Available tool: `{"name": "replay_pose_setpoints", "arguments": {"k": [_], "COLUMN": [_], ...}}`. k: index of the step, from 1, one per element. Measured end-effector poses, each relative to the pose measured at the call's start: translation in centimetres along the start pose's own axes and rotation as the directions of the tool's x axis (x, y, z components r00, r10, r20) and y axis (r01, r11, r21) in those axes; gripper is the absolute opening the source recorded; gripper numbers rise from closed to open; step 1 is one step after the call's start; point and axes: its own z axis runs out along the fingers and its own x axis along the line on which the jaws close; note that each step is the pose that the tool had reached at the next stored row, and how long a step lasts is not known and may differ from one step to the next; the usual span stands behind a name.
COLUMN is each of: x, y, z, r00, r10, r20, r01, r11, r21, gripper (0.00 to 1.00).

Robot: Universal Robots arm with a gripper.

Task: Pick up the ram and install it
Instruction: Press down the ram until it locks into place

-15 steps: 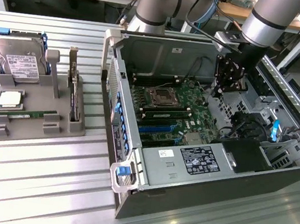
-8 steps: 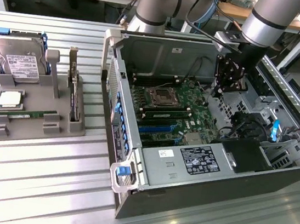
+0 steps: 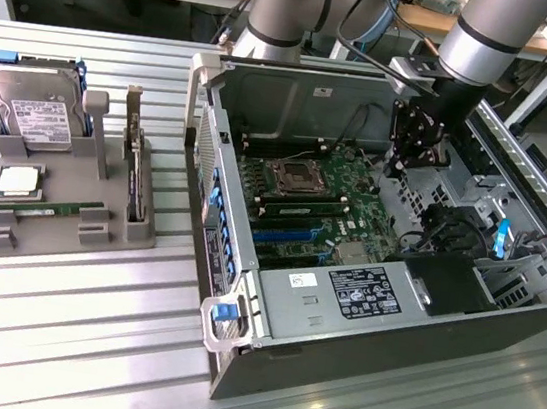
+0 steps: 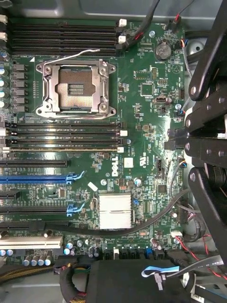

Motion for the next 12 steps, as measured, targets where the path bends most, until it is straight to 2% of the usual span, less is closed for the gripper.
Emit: {"name": "replay_pose_setpoints", "arguments": {"k": [3, 7, 12], "x": [0.00, 0.00, 0.00], "y": [0.26, 0.27, 0.27], "z": [0.01, 0.03, 0.05], "r00": [0.9996, 0.9922, 0.9853], "r10": [0.029, 0.125, 0.171], "r20": [0.0002, 0.0006, 0.0006], "r01": [-0.029, -0.125, -0.171], "r11": [0.9996, 0.9921, 0.9853], "r21": [-0.0008, -0.0037, -0.0052], "gripper": [0.11, 0.11, 0.11]}}
